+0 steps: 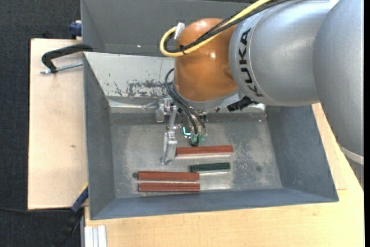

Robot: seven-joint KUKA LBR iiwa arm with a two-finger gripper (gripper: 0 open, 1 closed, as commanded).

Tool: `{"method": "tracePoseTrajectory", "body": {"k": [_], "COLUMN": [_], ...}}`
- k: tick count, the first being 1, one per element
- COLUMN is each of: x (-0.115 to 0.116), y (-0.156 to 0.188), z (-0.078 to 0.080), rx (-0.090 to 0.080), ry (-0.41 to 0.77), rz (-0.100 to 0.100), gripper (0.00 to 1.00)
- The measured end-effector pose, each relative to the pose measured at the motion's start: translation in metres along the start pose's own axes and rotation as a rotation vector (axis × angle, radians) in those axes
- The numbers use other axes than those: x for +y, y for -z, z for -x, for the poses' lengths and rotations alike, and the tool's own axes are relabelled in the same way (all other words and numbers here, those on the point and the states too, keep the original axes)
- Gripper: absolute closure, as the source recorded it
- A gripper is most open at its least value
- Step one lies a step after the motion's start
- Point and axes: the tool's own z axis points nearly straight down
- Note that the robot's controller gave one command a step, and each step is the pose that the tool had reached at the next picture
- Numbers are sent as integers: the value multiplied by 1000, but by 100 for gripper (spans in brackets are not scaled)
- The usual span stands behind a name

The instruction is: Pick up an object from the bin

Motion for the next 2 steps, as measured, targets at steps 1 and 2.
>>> {"method": "tracePoseTrajectory", "body": {"k": [1, 2], "x": [-1, -53], "y": [4, -33], "z": [2, -27], "rx": [-7, -10], "ry": [-2, -53], "rz": [1, 3], "gripper": [0, 0]}}
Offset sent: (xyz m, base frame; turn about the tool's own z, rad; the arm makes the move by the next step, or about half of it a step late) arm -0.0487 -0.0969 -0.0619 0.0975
